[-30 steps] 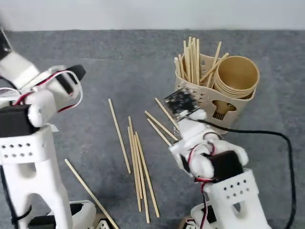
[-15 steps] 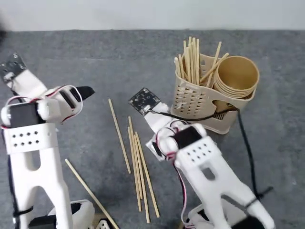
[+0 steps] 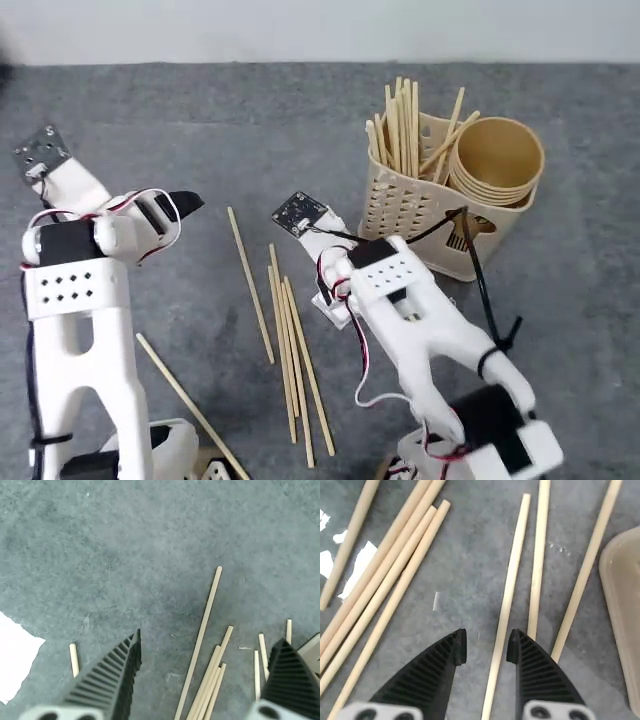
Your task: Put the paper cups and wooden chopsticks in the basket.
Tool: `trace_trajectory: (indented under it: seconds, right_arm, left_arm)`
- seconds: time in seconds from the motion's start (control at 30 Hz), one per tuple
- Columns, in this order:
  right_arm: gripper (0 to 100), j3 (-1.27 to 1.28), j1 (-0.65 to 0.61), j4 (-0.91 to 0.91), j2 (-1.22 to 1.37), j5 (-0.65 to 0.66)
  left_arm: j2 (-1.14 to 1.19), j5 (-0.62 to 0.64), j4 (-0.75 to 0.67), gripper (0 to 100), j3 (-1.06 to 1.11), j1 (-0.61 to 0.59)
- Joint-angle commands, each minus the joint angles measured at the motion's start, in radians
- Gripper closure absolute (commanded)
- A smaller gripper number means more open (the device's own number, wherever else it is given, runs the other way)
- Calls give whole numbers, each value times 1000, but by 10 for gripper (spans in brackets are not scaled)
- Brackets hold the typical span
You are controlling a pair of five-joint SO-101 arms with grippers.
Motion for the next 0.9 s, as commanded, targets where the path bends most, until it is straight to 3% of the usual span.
trace_trajectory:
  seconds: [0.0,0.33,0.47,0.5,0.87]
  right_arm:
    - [851,-64,12,-15,22,11]
    - [859,-66,31,-70,173,11]
    - [996,-66,24,-74,191,9]
    - [991,-66,24,-70,183,8]
    - [991,-71,-22,156,-191,5]
  left_arm:
    - [-32,-6,-20,621,1,-3]
    - [-32,-6,-14,621,2,-6]
    - [-34,-6,-18,621,15,-6]
    - [-34,-6,-20,621,19,-6]
    - [-34,-6,-20,621,45,-2]
